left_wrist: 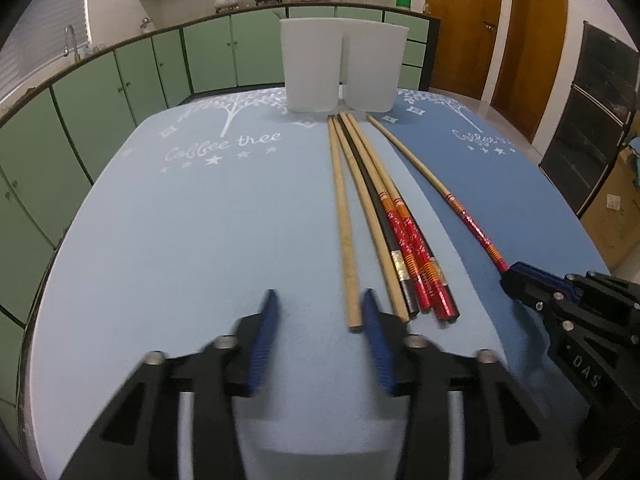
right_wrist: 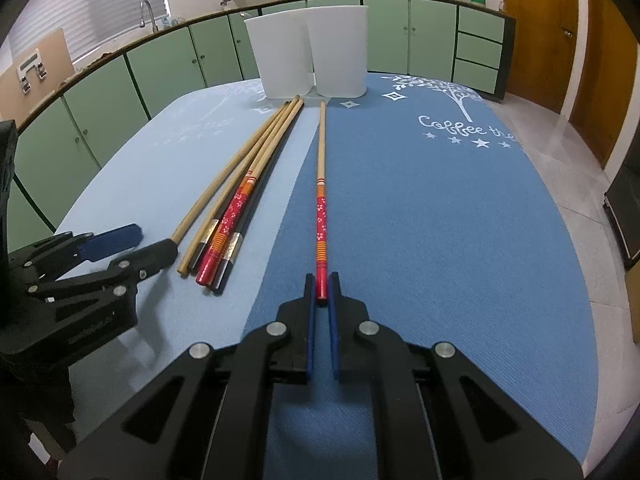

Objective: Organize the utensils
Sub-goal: 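Grasp a plain wooden chopstick with the left tool, then carry the red chopstick into the holder with the right tool while the left drops the wooden one in, then open both tools and move them back toward the remaining chopsticks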

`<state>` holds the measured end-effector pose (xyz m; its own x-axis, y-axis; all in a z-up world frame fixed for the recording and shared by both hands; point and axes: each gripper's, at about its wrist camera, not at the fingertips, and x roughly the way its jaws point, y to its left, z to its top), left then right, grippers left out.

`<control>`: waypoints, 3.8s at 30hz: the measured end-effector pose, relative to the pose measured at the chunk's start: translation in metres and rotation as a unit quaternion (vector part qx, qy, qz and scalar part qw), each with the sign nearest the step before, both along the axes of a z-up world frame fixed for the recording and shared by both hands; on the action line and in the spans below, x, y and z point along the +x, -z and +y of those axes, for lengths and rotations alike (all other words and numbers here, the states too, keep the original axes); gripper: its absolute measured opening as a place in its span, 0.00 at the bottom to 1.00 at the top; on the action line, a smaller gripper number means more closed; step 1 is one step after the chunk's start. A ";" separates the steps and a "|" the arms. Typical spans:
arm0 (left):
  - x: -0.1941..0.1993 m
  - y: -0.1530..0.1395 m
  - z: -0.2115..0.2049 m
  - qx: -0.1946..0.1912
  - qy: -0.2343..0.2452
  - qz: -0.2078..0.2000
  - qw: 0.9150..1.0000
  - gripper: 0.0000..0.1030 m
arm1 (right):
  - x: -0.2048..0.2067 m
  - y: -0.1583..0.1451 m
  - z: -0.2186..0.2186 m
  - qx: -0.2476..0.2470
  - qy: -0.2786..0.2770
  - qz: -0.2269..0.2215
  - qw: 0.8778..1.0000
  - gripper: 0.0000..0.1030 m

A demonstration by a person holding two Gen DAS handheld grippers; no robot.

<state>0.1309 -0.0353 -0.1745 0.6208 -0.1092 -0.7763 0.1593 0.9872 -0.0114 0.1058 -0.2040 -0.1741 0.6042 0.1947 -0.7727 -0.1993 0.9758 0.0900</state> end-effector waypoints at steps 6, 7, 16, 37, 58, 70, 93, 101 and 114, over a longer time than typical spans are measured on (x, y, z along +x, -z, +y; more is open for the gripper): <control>-0.001 -0.002 -0.007 -0.002 0.005 -0.004 1.000 0.07 | -0.001 -0.002 0.002 -0.003 0.001 -0.003 1.000 0.05; -0.002 -0.003 -0.007 -0.006 0.007 -0.004 1.000 0.07 | -0.001 -0.003 0.001 -0.002 0.000 -0.004 1.000 0.05; -0.017 -0.049 0.004 -0.005 0.012 -0.046 0.999 0.06 | -0.009 -0.041 -0.006 0.015 0.001 -0.042 0.999 0.05; 0.010 -0.179 0.016 -0.036 0.041 -0.171 0.984 0.06 | 0.034 -0.177 -0.022 0.054 -0.027 -0.129 0.990 0.05; 0.074 -0.274 0.014 -0.074 0.046 -0.274 0.958 0.06 | 0.114 -0.300 -0.038 0.068 -0.043 -0.211 0.974 0.05; 0.168 -0.267 -0.008 -0.070 0.021 -0.289 0.955 0.06 | 0.185 -0.283 -0.027 0.058 -0.024 -0.197 0.978 0.05; 0.110 -0.219 0.022 -0.068 0.011 -0.238 0.969 0.53 | 0.144 -0.239 -0.054 0.065 0.023 -0.188 0.980 0.64; 0.051 -0.150 0.033 -0.044 -0.004 -0.188 0.981 0.62 | 0.074 -0.176 -0.049 0.064 0.031 -0.165 0.984 0.81; 0.020 -0.040 0.039 -0.022 -0.026 -0.071 0.997 0.62 | 0.026 -0.065 -0.010 0.054 0.028 -0.076 0.995 0.81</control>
